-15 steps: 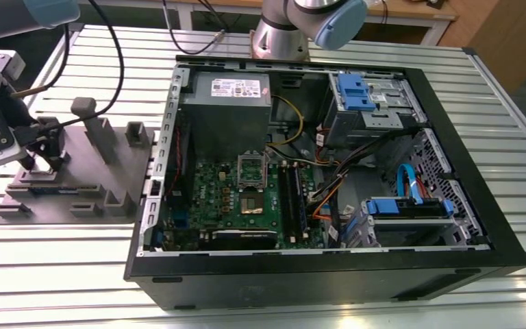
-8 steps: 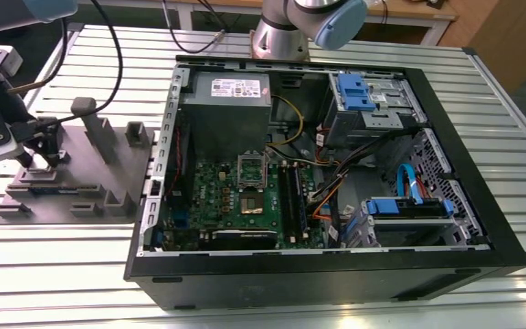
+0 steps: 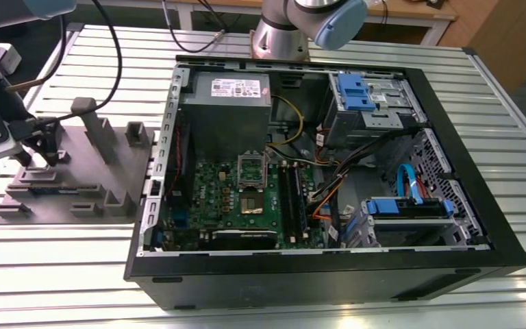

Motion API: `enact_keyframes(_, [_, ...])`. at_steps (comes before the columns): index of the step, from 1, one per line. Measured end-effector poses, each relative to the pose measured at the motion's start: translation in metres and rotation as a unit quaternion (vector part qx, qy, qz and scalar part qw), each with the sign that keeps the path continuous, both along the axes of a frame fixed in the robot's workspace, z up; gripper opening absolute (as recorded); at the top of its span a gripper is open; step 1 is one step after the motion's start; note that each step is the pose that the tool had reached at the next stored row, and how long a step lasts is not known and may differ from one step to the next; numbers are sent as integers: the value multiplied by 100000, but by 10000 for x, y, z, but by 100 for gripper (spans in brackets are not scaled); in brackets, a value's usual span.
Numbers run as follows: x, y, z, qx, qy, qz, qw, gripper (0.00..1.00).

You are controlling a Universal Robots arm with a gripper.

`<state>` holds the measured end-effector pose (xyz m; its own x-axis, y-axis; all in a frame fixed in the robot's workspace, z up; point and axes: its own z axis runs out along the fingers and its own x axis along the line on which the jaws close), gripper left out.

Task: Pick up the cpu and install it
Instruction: 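Pick up the cpu and move it towards the insertion slot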

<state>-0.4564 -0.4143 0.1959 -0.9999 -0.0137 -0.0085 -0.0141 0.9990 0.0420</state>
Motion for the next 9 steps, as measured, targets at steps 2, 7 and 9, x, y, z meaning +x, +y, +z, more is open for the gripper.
enact_keyframes(2, [-1, 1, 3, -12, 0, -1, 100000, 47])
enact_keyframes(7, [-1, 3, 9, -13, -3, -2, 100000, 47])
enact_keyframes(9, [-1, 4, 24, -14, 0, 1, 100000, 47])
